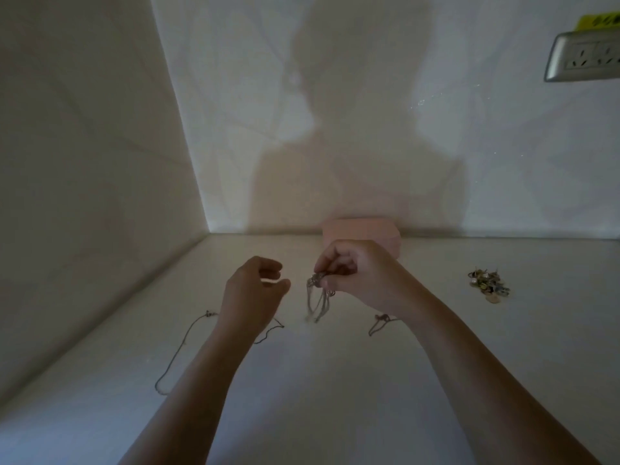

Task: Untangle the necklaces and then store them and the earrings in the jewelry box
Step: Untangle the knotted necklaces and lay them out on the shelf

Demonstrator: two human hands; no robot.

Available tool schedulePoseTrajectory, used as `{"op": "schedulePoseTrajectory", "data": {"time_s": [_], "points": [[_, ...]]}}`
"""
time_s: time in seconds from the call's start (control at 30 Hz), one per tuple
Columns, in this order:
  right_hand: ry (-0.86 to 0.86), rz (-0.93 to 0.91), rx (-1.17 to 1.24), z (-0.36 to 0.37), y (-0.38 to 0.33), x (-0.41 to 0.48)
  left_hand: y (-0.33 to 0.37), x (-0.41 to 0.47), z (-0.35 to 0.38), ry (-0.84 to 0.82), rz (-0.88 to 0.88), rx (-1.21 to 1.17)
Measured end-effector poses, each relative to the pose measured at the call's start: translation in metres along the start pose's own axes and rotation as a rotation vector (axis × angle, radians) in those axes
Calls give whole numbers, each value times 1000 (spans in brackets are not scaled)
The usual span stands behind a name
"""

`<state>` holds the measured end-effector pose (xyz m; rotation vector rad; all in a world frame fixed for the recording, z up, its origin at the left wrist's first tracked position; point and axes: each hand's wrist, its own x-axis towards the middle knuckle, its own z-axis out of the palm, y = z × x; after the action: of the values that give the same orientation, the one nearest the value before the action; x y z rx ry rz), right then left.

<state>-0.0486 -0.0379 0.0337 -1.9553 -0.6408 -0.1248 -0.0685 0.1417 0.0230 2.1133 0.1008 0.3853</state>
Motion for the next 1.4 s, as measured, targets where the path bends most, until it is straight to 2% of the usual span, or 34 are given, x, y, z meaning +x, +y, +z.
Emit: {"op": "schedulePoseTrajectory", "data": {"time_s": [0.07, 0.13, 0.2, 0.4, 0.57, 0.73, 0.83, 0.97, 1.07, 1.17, 1.27, 1.4], "points": [[8, 32, -2, -1, 1, 1, 7, -5, -1, -170, 102, -61], [15, 61, 13, -2, 1, 2, 16, -10, -2, -372, 107, -245], [19, 73, 44, -4, -1, 2, 19, -13, -2, -445, 103, -345], [-68, 186, 136, -9, -3, 0, 16, -12, 3, -322, 67, -373], [-84, 239, 186, -11, 2, 1, 14, -10, 2, -289, 69, -278], [-138, 183, 207, -8, 0, -3, 17, -11, -2, -270, 55, -344], [-180, 96, 177, -6, -5, -5, 16, -11, -2, -302, 55, -320], [-189, 99, 187, -9, -5, -5, 12, -7, -4, -356, 25, -301], [-204, 145, 226, -13, -4, -6, 9, -7, -6, -416, 34, -404], [-214, 168, 468, -14, -1, -5, 8, -6, -3, -499, 21, -610], [-199, 160, 594, -14, 1, -3, 9, -6, 2, -561, -20, -775], [-255, 138, 693, -12, 1, -1, 9, -6, 6, -531, -59, -920]]}}
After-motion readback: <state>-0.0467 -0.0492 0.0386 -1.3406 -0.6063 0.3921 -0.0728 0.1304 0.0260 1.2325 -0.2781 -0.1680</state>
